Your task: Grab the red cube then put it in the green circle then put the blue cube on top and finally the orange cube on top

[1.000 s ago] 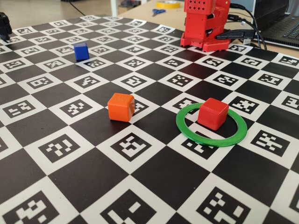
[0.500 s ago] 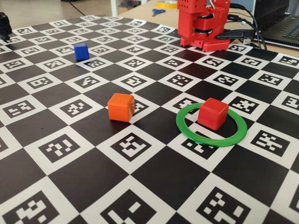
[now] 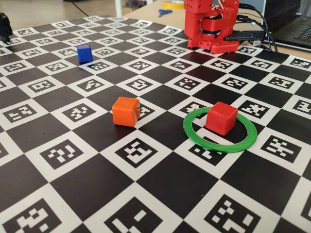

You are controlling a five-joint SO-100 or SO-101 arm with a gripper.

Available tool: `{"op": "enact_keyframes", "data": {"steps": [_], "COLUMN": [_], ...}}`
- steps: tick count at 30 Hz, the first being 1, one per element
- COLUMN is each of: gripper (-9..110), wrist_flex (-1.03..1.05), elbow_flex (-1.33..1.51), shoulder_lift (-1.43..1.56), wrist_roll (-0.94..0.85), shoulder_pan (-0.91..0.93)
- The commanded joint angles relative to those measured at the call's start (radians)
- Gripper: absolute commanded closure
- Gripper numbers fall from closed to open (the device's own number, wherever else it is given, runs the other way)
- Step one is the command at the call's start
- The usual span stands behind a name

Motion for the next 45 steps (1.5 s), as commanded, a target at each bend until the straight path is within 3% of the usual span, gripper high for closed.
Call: {"op": "enact_keyframes", "data": {"steps": [1,19,45], "gripper": [61,61,61], "wrist_flex": [-0.041,-0.330,-0.546], "elbow_flex": [-0.057,0.314,0.526], "shoulder_lift": [0.011,0.000,-0.037], "wrist_roll": [0.009,0.002,0.020], "shoulder_pan": [0.018,0.038,0.025]}}
